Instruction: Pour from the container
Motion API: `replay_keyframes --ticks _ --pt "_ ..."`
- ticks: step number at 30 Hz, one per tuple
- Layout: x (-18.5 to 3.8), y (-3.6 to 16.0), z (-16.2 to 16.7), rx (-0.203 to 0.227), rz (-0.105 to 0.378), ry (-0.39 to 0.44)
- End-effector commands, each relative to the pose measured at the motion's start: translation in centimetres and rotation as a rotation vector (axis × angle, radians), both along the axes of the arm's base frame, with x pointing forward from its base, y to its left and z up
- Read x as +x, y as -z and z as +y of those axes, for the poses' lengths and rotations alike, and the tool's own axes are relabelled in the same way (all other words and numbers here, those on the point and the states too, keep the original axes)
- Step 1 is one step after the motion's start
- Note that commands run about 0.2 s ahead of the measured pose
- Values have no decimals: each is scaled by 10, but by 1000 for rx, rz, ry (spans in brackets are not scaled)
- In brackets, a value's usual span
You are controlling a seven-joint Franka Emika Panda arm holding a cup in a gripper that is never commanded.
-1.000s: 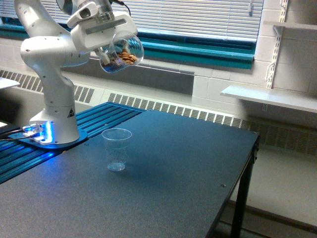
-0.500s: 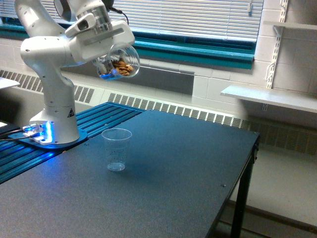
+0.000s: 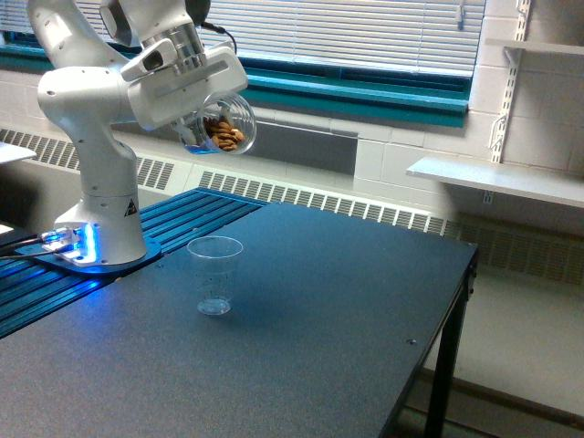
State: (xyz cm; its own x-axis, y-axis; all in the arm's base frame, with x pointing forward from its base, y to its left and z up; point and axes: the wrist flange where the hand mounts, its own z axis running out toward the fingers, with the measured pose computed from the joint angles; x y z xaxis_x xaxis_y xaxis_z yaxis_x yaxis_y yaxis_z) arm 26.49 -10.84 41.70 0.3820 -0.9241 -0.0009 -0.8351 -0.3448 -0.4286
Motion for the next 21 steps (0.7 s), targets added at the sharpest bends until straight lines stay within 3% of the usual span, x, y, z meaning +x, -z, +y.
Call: replay_keyframes --ticks 1,8,21 --pt "-2 21 9 20 62 -32" --pt "0 29 21 31 102 -79" --pt "1 38 24 42 140 -91"
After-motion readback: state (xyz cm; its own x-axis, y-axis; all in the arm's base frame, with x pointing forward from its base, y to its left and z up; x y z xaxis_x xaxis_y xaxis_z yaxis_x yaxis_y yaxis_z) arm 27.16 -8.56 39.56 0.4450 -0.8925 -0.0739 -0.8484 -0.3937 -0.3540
